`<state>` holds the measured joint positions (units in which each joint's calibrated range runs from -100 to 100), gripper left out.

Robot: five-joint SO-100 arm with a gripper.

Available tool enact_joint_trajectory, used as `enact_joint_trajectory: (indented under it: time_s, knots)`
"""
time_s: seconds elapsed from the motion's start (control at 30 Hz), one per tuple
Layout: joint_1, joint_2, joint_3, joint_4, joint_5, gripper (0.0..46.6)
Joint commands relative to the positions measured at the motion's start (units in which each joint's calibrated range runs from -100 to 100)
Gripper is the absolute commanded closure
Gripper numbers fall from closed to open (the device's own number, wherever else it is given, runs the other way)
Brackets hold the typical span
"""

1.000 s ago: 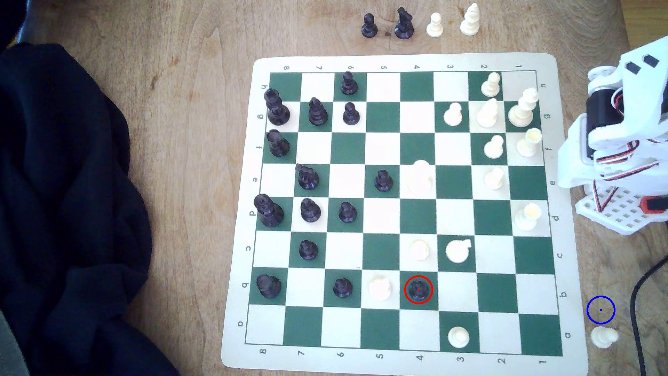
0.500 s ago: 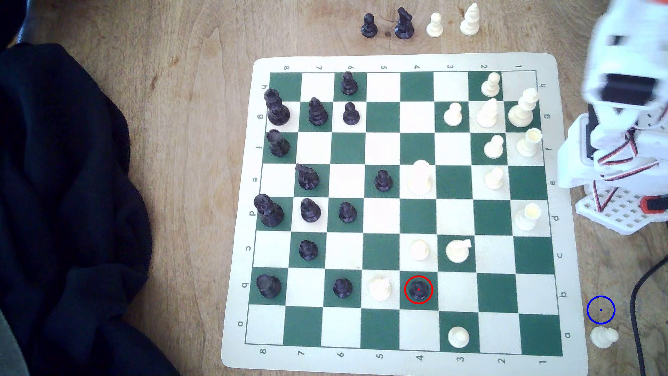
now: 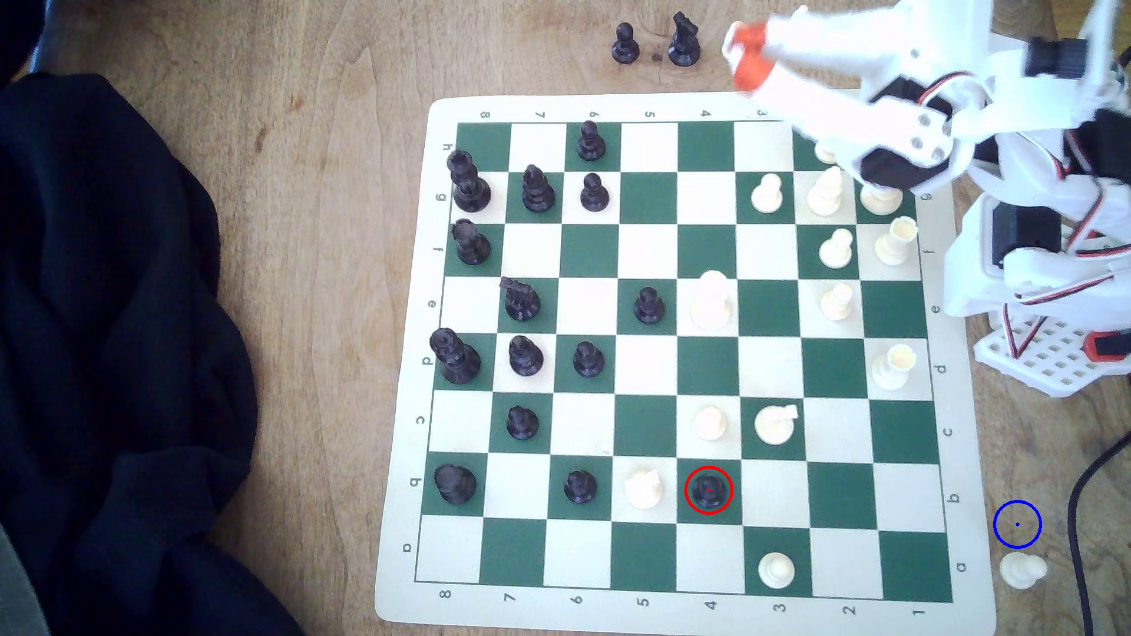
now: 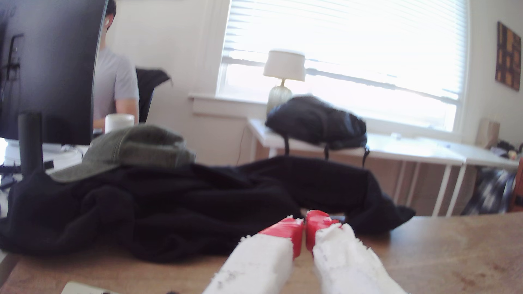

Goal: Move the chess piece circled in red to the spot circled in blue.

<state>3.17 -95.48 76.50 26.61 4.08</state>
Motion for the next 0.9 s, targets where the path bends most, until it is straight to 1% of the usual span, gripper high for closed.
enact_joint_trajectory:
  time_s: [0.0, 0.07, 0.1, 0.17, 0.2, 0.23, 0.33, 0.4, 0.53, 0.7, 0.87]
  knots:
    - [-2.58, 3.79, -10.59, 17.61, -0.44, 46.4]
    - [-4.15, 7.61, -13.95, 23.92, -0.44, 45.6]
    - [-5.87, 11.52, -17.03, 28.1, -0.29, 43.3]
    - [-8.14, 14.41, -19.48, 30.96, 0.0, 40.0]
    - [-9.31, 15.51, -20.2, 31.7, 0.39, 38.9]
    - [-11.66, 17.97, -22.47, 34.24, 0.98, 37.2]
    - [-15.65, 21.2, -24.92, 37.51, 1.37, 35.8]
    - [-19.64, 24.42, -25.91, 39.23, 1.42, 35.1]
    - [-24.49, 31.13, -27.18, 40.87, 1.12, 35.0]
    - [-26.99, 40.55, -28.72, 40.38, 1.07, 35.0]
    - [-30.04, 47.09, -29.45, 36.2, -0.15, 34.8]
